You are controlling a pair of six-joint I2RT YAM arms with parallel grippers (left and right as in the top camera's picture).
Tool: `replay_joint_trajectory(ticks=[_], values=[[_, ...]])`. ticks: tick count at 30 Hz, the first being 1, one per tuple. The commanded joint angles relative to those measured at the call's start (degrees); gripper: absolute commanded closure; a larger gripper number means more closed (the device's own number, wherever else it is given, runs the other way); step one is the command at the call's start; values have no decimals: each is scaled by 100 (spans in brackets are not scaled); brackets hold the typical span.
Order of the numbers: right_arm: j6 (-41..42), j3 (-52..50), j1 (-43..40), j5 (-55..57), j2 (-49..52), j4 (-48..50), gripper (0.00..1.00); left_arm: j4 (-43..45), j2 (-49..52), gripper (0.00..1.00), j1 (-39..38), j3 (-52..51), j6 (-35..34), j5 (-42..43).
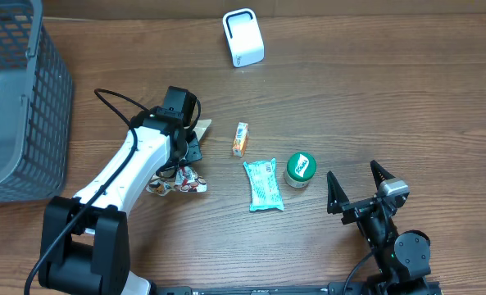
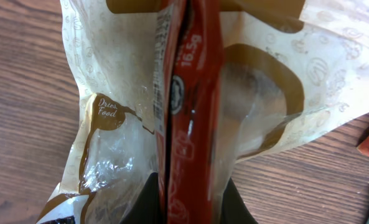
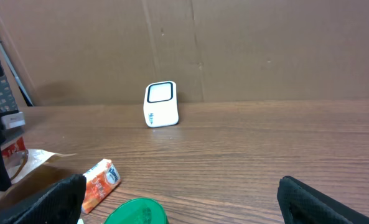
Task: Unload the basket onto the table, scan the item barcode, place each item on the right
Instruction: 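Lift the snack bag out of the basket toward the table, then lower the snack bag onto the table left of the Kleenex pack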
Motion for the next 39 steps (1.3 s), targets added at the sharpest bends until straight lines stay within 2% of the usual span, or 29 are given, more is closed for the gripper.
replay_joint_trajectory(ticks=[1, 6, 7, 10, 14, 15, 17, 20, 23, 28, 34, 39], values=[[-17, -61, -35, 33, -11, 11, 0, 155, -39, 96, -17, -160, 192, 68], [-17, -61, -35, 33, -11, 13, 0, 426, -39, 96, -57, -422, 192, 92], [-17, -61, -35, 33, -11, 13, 0, 455, -39, 93, -72, -452, 192, 90], [-17, -61, -35, 33, -11, 13, 0, 479, -39, 76, -94, -461, 192, 109], [-17, -61, -35, 33, -11, 13, 0, 511, -39, 66, -92, -461, 192, 177], [-17, -61, -35, 33, -11, 11, 0, 511, -39, 55, -92, -461, 195, 177], [-17, -61, -35, 33, -11, 13, 0, 511, -39, 16, -92, -461, 195, 184], [-17, -61, -35, 33, -11, 11, 0, 363, -74, 11, -74, -326, 341, 219], [-17, -61, -35, 33, -11, 13, 0, -162, -138, 0, -44, 164, 765, 164], [-17, -61, -35, 33, -11, 13, 0, -1060, -170, 0, -35, 1290, 863, 52], [-17, -61, -35, 33, -11, 13, 0, -2087, -170, 0, 66, 2813, 866, -822], [-17, -61, -35, 33, -11, 13, 0, -2542, -170, 0, 330, 4135, 999, -1126]])
